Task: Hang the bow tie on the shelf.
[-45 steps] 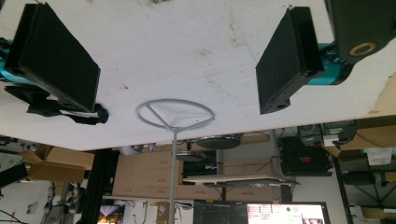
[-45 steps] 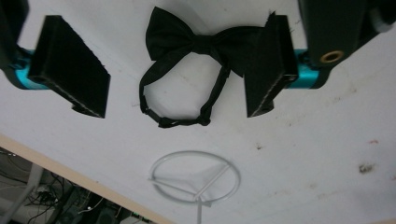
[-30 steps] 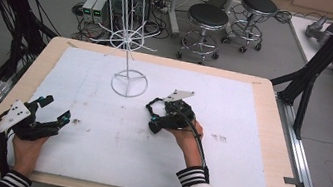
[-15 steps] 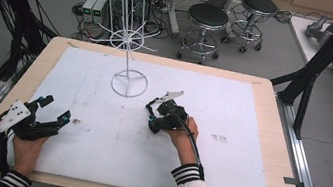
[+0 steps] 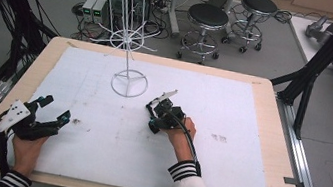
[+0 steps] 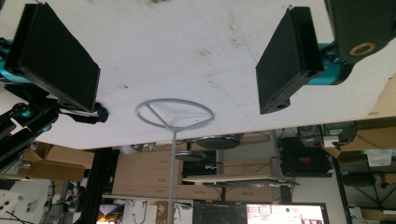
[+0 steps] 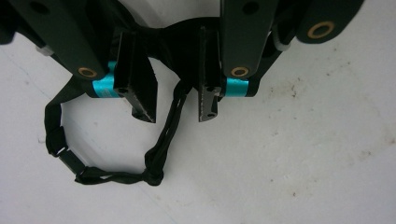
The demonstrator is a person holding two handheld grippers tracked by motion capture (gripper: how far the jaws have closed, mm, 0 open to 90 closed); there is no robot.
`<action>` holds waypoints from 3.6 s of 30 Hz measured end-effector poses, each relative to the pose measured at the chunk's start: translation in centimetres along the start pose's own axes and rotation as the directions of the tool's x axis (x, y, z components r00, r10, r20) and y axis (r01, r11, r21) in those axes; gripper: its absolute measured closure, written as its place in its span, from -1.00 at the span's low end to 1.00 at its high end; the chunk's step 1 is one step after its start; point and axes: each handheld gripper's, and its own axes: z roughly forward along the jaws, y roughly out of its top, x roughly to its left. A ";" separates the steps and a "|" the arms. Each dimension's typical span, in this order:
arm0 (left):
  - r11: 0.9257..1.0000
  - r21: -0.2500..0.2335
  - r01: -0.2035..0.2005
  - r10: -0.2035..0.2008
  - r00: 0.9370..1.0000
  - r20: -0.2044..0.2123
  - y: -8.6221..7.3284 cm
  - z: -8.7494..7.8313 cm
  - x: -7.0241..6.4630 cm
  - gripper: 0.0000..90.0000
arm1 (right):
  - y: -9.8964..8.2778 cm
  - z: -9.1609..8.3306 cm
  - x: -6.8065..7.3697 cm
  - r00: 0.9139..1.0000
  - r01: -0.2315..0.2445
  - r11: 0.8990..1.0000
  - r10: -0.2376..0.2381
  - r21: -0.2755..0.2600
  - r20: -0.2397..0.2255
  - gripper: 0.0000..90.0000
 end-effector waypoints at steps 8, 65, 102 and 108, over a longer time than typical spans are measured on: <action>1.000 -0.001 0.004 -0.004 1.000 -0.002 0.0 0.0 0.0 -0.69 | -0.2 0.6 -0.2 1.000 -0.018 0.998 0.018 0.052 -0.009 0.68; 1.000 -0.002 -0.005 0.005 1.000 0.002 0.0 0.0 -0.1 -0.69 | 0.0 -6.5 -1.0 0.989 -0.126 0.888 0.149 -0.443 0.017 0.89; 1.000 -0.003 -0.001 0.001 1.000 0.001 0.0 0.0 0.0 -0.69 | 5.2 -10.2 0.3 0.994 -0.090 0.755 0.109 -0.649 -0.010 0.88; 1.000 -0.001 -0.002 0.002 1.000 0.001 0.0 0.0 0.0 -0.69 | 6.5 -10.5 0.9 0.996 -0.066 0.742 0.091 -0.667 0.003 0.88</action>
